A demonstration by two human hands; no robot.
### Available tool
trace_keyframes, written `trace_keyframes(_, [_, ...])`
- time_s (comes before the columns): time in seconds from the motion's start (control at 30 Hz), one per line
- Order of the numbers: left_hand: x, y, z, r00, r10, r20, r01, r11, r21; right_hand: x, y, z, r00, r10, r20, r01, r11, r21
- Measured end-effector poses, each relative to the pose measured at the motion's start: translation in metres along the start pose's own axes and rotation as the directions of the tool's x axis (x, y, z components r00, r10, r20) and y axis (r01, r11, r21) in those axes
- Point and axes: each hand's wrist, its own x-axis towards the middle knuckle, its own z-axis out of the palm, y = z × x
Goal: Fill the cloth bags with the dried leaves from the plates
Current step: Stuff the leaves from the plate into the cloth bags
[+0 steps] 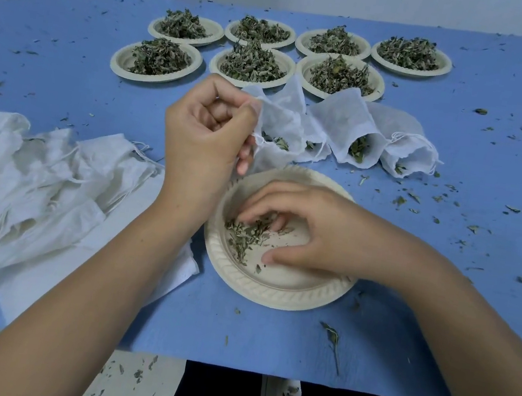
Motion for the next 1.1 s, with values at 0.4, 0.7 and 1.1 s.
trace_keyframes(0.4, [0.000,-0.001,0.000,1.000,-0.006,-0.011,0.006,1.000,-0.006,-0.003,-0.005,0.000,0.976,0.163,-0.142,-0.098,0.919,0.382])
trace_keyframes(0.7, [0.000,-0.001,0.000,1.000,0.005,0.007,-0.005,1.000,0.000,0.000,-0.006,0.012,0.998,0.066,-0.018,-0.063,0.988,0.143])
trace_keyframes(1.1, [0.000,-0.001,-0.001,1.000,0.014,0.015,-0.014,1.000,0.013,0.004,-0.011,0.022,0.989,-0.151,-0.008,0.151,0.988,0.021])
